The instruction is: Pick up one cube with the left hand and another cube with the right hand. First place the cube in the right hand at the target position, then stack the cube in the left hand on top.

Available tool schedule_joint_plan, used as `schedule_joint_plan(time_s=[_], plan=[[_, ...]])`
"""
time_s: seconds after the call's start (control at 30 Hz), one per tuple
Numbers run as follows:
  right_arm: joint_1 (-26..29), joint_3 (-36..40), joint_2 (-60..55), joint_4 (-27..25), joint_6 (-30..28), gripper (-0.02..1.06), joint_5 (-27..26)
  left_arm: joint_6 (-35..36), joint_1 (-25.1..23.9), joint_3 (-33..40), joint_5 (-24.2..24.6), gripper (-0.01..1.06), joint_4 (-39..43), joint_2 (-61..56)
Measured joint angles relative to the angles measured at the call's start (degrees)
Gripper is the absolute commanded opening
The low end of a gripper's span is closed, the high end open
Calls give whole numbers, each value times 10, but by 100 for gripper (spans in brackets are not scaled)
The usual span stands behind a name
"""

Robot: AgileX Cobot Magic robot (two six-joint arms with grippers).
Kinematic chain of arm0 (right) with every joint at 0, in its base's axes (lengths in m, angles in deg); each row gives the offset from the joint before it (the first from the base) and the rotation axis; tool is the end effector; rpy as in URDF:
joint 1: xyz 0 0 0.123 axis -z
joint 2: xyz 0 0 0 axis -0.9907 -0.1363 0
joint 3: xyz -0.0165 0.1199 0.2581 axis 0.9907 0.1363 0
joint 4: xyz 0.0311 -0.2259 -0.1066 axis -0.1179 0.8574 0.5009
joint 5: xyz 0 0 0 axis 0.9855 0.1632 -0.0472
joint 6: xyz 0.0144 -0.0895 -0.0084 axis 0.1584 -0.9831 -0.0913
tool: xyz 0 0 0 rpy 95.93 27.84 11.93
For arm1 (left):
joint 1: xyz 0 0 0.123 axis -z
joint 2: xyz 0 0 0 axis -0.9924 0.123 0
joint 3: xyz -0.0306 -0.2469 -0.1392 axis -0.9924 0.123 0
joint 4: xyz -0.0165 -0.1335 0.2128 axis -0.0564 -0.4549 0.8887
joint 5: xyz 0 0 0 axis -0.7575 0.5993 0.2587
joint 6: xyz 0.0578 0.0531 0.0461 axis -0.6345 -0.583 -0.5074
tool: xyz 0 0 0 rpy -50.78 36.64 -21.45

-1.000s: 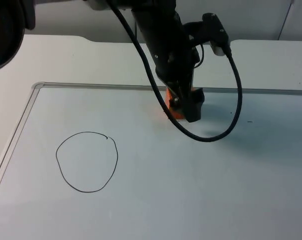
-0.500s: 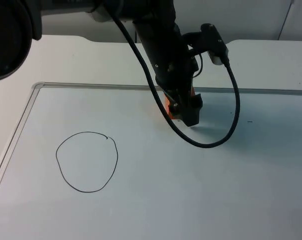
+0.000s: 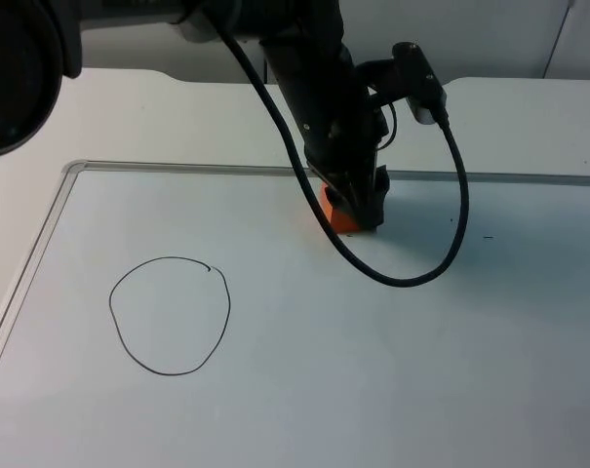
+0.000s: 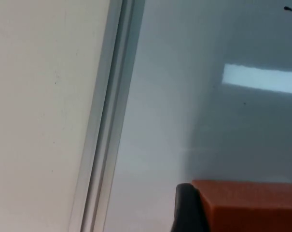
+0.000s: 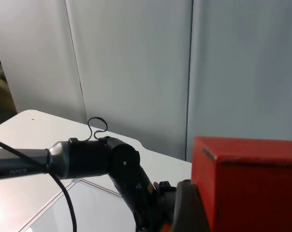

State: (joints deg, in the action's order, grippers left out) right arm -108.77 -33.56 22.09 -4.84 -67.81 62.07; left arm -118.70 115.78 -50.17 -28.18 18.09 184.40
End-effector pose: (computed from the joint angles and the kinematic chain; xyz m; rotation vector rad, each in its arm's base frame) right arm 0.0856 0.0447 0.4263 -0.4492 1.7279 0.3296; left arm 0.4398 -0.3083 0.1078 1.7709 2.0956 -0.2553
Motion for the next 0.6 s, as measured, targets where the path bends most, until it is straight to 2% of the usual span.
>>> schedule_joint_plan(time_s=[0.27,0.33,0.4,0.53,0.6], plan=[[0,0,0,0,0,0,0,52,0,0,23,0,33,-17],[0,0,0,1,0,0,0,83,0,0,55,0,62,-46],[0,0,0,1,0,0,0,89,0,0,73,0,69,-62],[0,0,0,2,0,0,-2,108,0,0,146,0,77,-122],[0,0,0,2,0,0,-7,118,0,0,153,0,78,-138]])
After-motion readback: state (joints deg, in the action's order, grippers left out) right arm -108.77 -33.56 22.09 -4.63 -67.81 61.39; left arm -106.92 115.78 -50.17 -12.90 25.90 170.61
